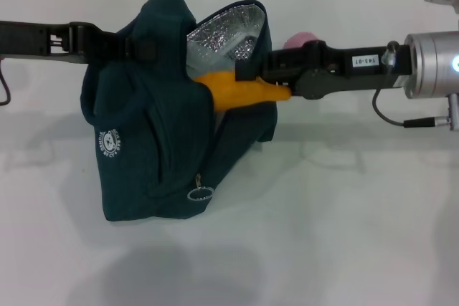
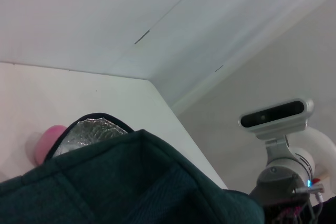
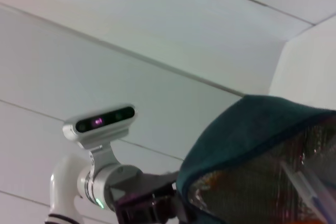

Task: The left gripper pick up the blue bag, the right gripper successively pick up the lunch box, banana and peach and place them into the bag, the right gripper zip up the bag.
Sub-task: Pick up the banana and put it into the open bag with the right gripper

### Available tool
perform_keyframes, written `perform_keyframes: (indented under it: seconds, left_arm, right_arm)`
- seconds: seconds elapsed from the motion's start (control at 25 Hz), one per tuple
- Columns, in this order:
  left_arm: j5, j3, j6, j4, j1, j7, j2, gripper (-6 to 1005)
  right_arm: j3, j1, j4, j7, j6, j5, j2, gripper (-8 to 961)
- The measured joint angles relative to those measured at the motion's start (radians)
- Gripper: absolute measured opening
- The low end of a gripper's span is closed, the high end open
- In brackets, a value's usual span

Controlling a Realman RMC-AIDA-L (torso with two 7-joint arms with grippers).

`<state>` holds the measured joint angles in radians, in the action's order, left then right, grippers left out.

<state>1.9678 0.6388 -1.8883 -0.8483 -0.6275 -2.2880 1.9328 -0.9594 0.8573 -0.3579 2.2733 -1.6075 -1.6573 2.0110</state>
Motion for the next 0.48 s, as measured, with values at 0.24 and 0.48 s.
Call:
perform_keyframes:
  seconds: [0.24, 0.48]
  left_arm:
    - [0.0, 0.0, 0.0, 0.0, 0.004, 0.001, -0.001, 36]
    - [0.0, 0.001, 0.0, 0.0, 0.006, 0.001, 0.0, 36]
  right_arm:
    - [0.001, -0.01, 0.002, -0.008, 0.003, 0.057, 0.0, 417]
    - [0.001, -0.021, -0.003, -0.015, 0.008, 0.089, 0.0, 446]
